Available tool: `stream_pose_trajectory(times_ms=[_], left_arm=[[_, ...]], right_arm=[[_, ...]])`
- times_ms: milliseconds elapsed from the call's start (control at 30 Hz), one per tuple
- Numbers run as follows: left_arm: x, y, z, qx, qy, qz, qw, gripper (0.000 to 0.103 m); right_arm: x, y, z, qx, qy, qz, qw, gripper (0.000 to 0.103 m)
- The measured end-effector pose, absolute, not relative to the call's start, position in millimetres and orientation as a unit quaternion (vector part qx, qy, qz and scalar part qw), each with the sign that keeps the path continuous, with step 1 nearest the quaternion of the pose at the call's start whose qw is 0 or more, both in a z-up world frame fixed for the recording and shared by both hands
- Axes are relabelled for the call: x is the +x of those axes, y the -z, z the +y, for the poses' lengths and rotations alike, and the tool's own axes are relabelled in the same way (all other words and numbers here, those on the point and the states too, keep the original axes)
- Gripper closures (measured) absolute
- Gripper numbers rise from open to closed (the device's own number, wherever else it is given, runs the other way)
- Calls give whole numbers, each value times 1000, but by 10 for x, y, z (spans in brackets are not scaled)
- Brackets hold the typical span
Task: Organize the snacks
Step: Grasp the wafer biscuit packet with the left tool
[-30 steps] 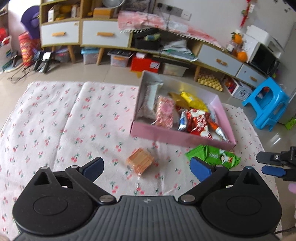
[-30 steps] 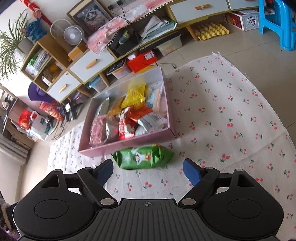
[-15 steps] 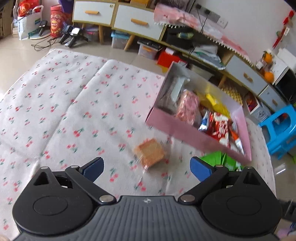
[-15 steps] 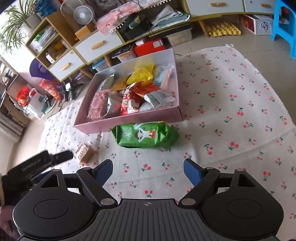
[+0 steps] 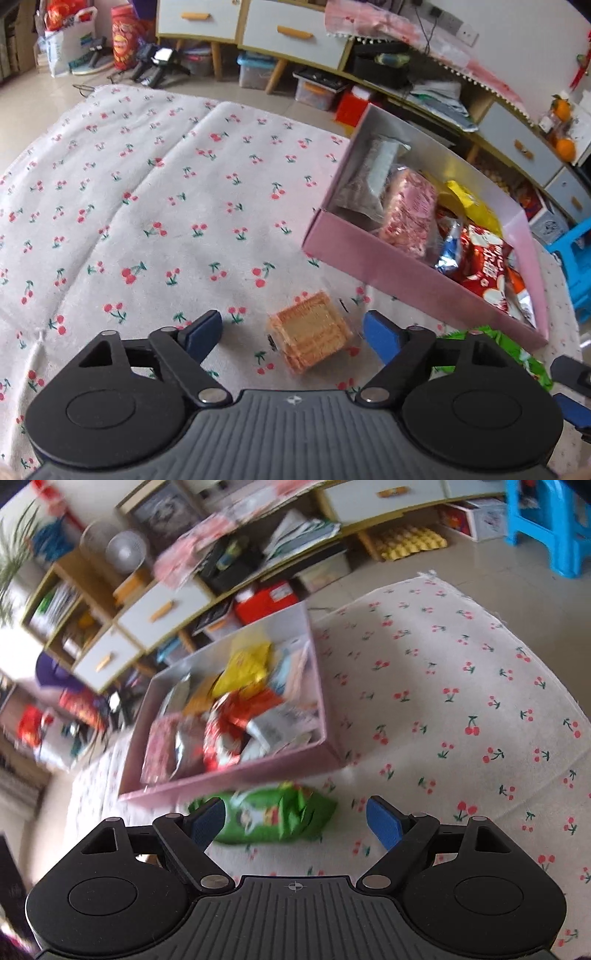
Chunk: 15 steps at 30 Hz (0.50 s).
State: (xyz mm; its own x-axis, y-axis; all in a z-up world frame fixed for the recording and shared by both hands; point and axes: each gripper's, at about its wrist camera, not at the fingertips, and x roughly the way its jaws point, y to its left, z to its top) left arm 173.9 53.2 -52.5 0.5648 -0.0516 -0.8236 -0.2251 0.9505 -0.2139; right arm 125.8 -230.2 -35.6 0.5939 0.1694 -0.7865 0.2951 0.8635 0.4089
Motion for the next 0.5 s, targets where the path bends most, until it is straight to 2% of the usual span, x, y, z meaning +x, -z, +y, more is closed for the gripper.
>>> stream_pose_trajectory(times_ms=[67, 167, 267, 400, 500], left_arm=[[1730, 511, 527, -149, -51, 464, 872, 27], [1723, 499, 528, -145, -48, 466, 871, 36], [1725, 481, 542, -142, -27, 473, 869, 47], [1710, 470, 593, -141, -2, 490, 860, 55], [1675, 453, 617, -132, 13, 502, 855, 56]], right_arm=[[1296, 406, -2333, 269, 51, 446, 852, 18], [1340, 514, -2370, 284, 63, 450, 844, 19], [1349, 609, -2384, 303, 51, 460, 833, 28], [1340, 605, -2320, 298, 11, 481, 824, 37], [1308, 580, -2220, 264, -15, 502, 824, 45]])
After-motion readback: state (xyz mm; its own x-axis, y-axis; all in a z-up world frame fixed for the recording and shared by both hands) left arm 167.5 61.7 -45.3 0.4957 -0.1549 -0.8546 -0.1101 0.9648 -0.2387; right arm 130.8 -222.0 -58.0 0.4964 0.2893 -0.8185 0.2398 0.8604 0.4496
